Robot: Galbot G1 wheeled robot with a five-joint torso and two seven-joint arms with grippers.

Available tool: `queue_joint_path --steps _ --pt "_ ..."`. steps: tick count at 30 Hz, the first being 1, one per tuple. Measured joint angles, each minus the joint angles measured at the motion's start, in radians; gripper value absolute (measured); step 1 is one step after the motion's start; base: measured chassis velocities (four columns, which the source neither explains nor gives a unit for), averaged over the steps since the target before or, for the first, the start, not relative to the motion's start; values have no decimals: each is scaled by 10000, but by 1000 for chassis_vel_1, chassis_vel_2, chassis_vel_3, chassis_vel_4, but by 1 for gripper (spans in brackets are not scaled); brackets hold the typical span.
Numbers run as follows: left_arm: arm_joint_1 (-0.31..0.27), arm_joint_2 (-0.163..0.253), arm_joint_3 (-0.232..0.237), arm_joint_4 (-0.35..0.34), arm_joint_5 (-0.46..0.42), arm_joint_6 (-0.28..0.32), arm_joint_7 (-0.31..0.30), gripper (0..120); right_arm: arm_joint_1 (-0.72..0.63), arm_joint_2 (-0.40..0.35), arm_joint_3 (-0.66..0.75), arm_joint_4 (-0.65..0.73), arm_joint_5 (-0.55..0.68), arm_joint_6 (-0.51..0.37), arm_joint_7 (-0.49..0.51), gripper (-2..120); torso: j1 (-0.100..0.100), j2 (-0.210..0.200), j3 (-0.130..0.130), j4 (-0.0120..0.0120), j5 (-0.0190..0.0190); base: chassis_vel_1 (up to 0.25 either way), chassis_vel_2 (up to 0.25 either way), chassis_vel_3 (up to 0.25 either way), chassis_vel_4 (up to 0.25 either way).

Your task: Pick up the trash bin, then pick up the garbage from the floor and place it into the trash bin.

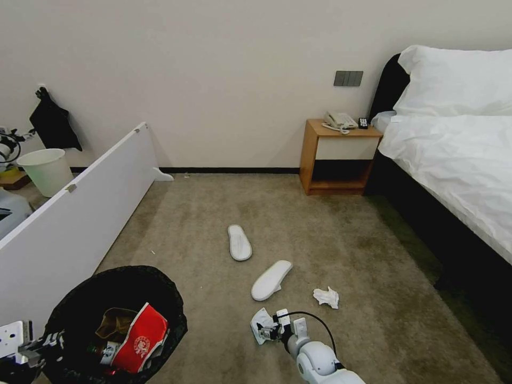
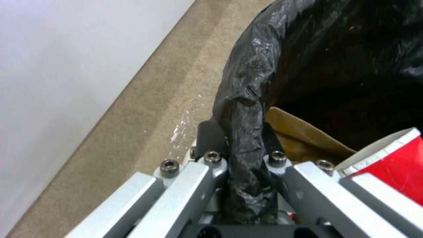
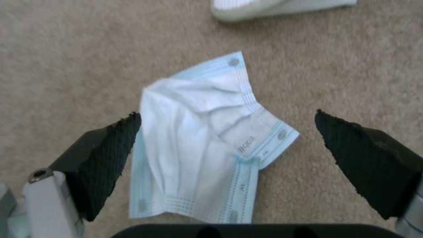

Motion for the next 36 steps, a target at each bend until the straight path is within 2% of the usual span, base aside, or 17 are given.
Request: queue_joint_path --steps 13,15,18,20,22,24,25,27,28,30,34,36 --pt "-40 -10 5 81 -1 0 3 3 466 244 25 -830 -83 174 -330 99 0 0 0 0 0 0 0 0 0" --pt "-48 -6 5 93 0 0 2 3 562 323 47 -1023 70 174 -465 89 0 0 0 0 0 0 0 0 0" --pt "-49 -6 6 94 0 0 3 3 611 371 60 -1151 82 174 -540 85 0 0 0 0 0 0 0 0 0" --pt "-49 -8 5 96 0 0 3 3 690 449 68 -1408 96 174 -726 71 0 0 0 0 1 0 0 0 0" --pt "-49 -9 -2 96 0 0 3 3 725 474 69 -1513 121 171 -786 67 0 0 -1 0 1 0 0 0 0" --pt "-42 -9 -32 96 -10 0 3 3 819 539 93 -1757 186 161 -908 56 0 0 0 -1 0 0 0 0 0" --pt "-42 -9 -32 96 -10 0 3 3 819 539 93 -1757 186 161 -908 56 0 0 0 -1 0 0 0 0 0" --pt "-39 -6 -44 96 -22 0 3 3 883 587 105 -1886 266 139 -963 45 0 0 -1 -2 -1 0 0 0 0" --pt "-39 -6 -44 96 -22 0 3 3 883 587 105 -1886 266 139 -963 45 0 0 -1 -2 -1 0 0 0 0" --pt "-36 -5 -48 96 -41 0 3 3 956 630 142 -2019 291 113 -1013 33 0 0 -1 -3 -3 0 0 0 0" --pt "-29 -6 -52 95 -57 0 7 3 995 640 159 -2081 326 67 -1045 25 0 1 -1 1 1 0 0 0 0" --pt "-26 -5 -54 95 -67 0 7 3 1048 631 178 -2183 328 52 -1097 16 0 1 -1 2 1 0 0 0 0"
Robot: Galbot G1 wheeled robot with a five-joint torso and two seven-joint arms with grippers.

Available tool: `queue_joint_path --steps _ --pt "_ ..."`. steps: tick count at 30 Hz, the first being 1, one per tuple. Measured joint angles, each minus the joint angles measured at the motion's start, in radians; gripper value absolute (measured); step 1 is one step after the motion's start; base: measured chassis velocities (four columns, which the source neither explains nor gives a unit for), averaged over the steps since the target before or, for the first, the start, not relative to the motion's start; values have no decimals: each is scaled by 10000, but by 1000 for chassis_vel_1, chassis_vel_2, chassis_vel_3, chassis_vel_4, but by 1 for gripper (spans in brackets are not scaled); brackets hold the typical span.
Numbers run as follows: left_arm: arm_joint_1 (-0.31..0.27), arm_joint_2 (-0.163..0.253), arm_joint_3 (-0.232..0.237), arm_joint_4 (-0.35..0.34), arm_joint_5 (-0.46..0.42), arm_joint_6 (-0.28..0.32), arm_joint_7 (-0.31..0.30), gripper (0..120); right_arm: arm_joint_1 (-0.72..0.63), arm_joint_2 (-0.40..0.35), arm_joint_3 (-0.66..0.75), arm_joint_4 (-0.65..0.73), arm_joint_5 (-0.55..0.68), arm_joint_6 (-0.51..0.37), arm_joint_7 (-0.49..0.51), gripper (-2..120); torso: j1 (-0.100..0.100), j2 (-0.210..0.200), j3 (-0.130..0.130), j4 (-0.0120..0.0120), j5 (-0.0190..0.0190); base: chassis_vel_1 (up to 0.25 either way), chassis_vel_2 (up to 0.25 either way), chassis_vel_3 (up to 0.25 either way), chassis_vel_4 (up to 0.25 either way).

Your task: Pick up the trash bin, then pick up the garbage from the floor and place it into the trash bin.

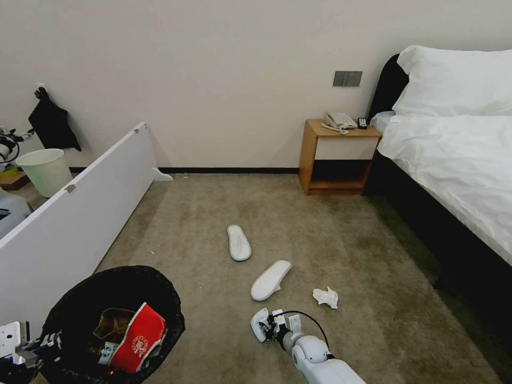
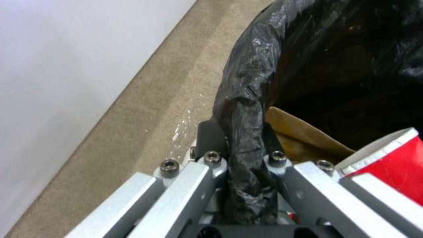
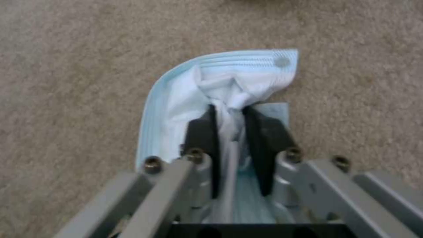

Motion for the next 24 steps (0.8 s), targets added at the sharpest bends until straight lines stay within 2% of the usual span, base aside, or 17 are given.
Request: queue_joint_path --steps 1,2,3,10,13,18,21,22,24 --pt "0 0 0 0 0 0 0 3 0 0 0 0 0 0 0 16 0 0 0 0 0 0 0 0 0" --pt "-3 4 0 0 -4 0 3 3 9 -17 10 -15 -1 -5 -18 8 0 0 0 1 1 0 0 0 0" --pt "-11 9 0 0 -6 0 4 3 1 -53 9 26 -1 -15 -25 7 0 0 0 3 3 0 0 0 0" --pt "-46 18 22 6 -5 0 5 3 -212 -245 -90 513 68 -68 2 5 0 0 0 -2 2 0 0 0 0" --pt "-51 22 29 11 -6 0 5 3 -267 -285 -113 657 86 -68 10 1 0 -1 0 -2 1 0 0 0 0" --pt "-53 51 26 23 -2 0 5 3 -471 -598 -203 1503 291 -28 39 0 0 0 1 -1 1 0 0 0 0" --pt "-56 51 58 23 1 0 3 3 -752 -1012 -203 2793 546 -45 152 0 0 0 1 -2 1 0 0 0 0" --pt "-56 51 58 23 1 0 3 3 -752 -1012 -203 2793 546 -45 152 0 0 0 1 -2 1 0 0 0 0" --pt "-69 51 138 34 37 0 1 3 -917 -1252 -64 4106 298 169 178 0 0 0 0 -3 -1 0 0 0 0"
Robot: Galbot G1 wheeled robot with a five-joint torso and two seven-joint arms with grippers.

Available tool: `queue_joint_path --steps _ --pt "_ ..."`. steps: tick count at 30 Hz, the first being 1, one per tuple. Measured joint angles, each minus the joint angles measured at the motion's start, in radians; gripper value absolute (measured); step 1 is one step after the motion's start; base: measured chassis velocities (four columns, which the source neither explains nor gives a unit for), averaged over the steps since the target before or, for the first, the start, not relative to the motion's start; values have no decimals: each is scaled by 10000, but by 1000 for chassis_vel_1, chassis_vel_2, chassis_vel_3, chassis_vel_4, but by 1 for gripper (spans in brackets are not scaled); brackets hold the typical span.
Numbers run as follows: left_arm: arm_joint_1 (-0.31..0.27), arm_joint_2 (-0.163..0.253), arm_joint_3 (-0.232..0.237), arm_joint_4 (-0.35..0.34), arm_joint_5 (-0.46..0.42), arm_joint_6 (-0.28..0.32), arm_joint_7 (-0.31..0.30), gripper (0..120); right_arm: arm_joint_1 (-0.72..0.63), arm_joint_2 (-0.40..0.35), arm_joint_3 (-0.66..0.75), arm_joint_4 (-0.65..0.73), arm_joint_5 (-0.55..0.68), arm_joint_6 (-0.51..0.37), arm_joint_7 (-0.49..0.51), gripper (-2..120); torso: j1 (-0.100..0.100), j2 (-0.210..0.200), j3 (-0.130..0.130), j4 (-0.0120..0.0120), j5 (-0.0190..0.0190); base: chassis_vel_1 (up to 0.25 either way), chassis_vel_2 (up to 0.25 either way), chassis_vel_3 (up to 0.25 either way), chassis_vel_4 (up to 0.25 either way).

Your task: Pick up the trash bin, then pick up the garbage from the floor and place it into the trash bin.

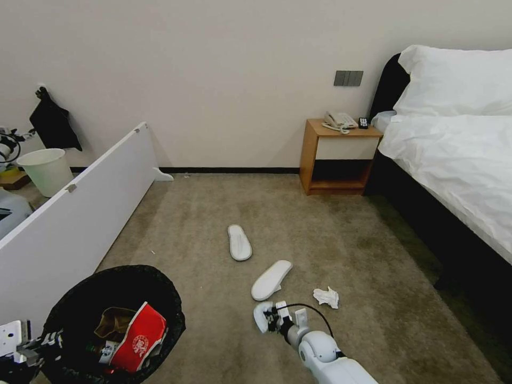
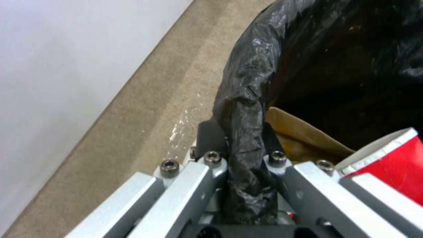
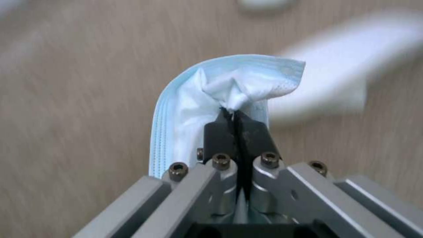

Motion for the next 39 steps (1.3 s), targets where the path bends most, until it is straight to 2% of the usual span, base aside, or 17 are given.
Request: queue_joint_path --steps 4,6,10,13,16,19,28,39 --pt "-7 10 34 29 48 0 -6 3 25 -20 139 815 -181 363 -81 0 0 0 0 0 0 0 0 0 0" --pt "38 57 38 32 68 0 -8 3 242 -45 131 1758 289 738 -278 0 0 0 0 4 1 0 0 0 0" --pt "80 90 69 53 118 0 -9 3 601 -102 -54 2528 730 1028 -534 0 0 0 0 1 0 0 0 0 0" --pt "83 126 140 63 223 0 -12 3 1480 -255 -724 3935 1348 1178 -934 0 0 -1 1 1 0 0 0 0 0" --pt "80 152 157 56 248 0 -15 3 1848 -284 -1004 4367 1591 1167 -1047 0 0 0 0 2 -2 0 0 0 0" --pt "85 180 181 20 293 0 -26 3 2802 -296 -1734 5209 2422 1118 -1373 0 0 0 0 2 -1 0 0 0 0" --pt "154 92 171 -76 349 0 -26 3 4413 -208 -3508 6218 4433 935 -1890 0 0 0 0 3 -2 0 0 0 0" --pt "134 77 123 -143 349 0 -41 3 5296 -542 -5233 6361 5021 763 -2150 0 0 0 0 1 0 0 0 0 0"
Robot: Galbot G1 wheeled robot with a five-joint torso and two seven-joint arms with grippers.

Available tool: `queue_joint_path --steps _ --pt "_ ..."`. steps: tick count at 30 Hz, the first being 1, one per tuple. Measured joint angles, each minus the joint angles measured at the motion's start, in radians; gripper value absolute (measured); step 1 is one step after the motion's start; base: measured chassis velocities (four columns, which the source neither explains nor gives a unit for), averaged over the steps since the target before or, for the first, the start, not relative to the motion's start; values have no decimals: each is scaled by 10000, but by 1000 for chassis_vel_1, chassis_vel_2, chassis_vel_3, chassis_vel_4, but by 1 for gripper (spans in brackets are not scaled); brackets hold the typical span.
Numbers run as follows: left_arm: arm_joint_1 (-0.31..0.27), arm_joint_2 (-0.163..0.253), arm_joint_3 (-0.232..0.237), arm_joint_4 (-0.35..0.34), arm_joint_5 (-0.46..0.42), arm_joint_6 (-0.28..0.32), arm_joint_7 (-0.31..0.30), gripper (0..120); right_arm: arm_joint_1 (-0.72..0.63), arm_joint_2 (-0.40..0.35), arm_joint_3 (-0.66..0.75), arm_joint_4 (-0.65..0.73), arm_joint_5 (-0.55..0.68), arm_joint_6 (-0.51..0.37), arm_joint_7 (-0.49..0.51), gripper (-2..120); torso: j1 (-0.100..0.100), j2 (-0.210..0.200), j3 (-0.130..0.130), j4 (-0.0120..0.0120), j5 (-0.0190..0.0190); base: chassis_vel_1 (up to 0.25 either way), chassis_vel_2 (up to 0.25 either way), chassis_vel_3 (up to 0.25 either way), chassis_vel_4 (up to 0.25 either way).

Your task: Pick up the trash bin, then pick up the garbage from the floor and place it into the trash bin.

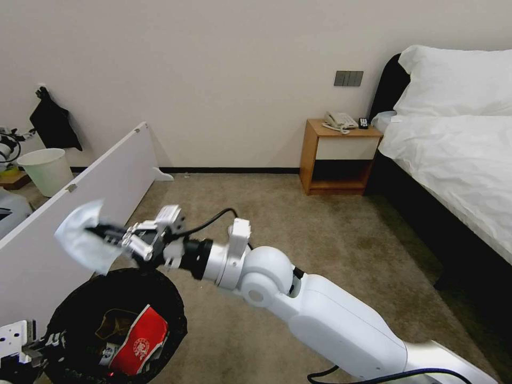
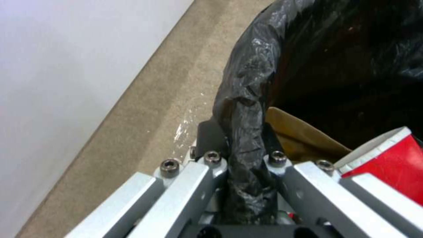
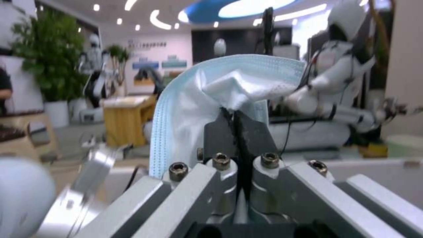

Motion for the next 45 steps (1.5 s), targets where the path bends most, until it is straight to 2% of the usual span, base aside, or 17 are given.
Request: queue_joint_path --steps 8,10,11,15,20,25,27,31,33,37,38,39,41,42,44,45 --pt "7 66 -28 -49 2 0 -1 3 -37 -670 -639 -31 -132 -158 -13 0 0 0 0 -1 1 0 0 0 0" --pt "7 75 -36 -74 -5 0 -1 3 -149 -1128 -819 -65 -295 -197 -20 0 0 0 0 4 3 0 0 0 0" --pt "7 75 -36 -74 -5 0 -1 3 -149 -1128 -819 -65 -295 -197 -20 0 0 0 0 4 3 0 0 0 0" --pt "12 72 -38 -98 -8 0 -6 3 -401 -1791 -900 -38 -459 -254 -19 0 0 0 0 -3 2 0 0 0 0" --pt "2 83 -1 -112 -10 0 -16 3 -554 -2047 -928 2 -591 -303 -53 0 0 1 0 -1 3 0 0 0 0" --pt "-1 85 90 -133 -8 0 -29 3 -570 -1859 -1005 -121 -706 -318 -54 2 0 1 0 0 2 0 0 0 0" --pt "22 75 146 -160 -11 0 -30 3 -551 -1616 -1099 -263 -772 -333 -54 16 0 0 0 3 1 0 0 0 0" --pt "38 75 147 -172 -11 0 -42 3 -530 -1537 -1138 -329 -808 -333 -56 23 0 1 0 3 1 0 0 0 0" --pt "80 65 154 -181 -35 0 -41 3 -539 -1447 -1144 -396 -826 -333 -54 36 0 1 0 -1 1 0 0 0 0" --pt "128 32 233 -182 -44 0 -41 3 -590 -1367 -1144 -444 -870 -332 -42 45 0 0 0 2 0 0 0 0 0" --pt "141 19 285 -183 -45 0 -41 3 -632 -1350 -1145 -456 -889 -330 -26 54 0 1 0 2 0 0 0 0 0" --pt "141 19 285 -183 -45 0 -41 3 -632 -1350 -1145 -456 -889 -330 -26 54 0 1 0 2 0 0 0 0 0" --pt "163 16 373 -209 -61 0 -41 3 -717 -1352 -1144 -483 -918 -319 5 65 0 0 0 -1 1 0 0 0 0" --pt "163 16 373 -209 -61 0 -41 3 -717 -1352 -1144 -483 -918 -319 5 65 0 0 0 -1 1 0 0 0 0" --pt "191 21 427 -219 -89 0 -42 3 -755 -1384 -1138 -497 -951 -313 13 76 0 0 -1 0 0 0 0 0 0" --pt "191 21 427 -219 -89 0 -42 3 -755 -1384 -1138 -497 -951 -313 13 76 0 0 -1 0 0 0 0 0 0"
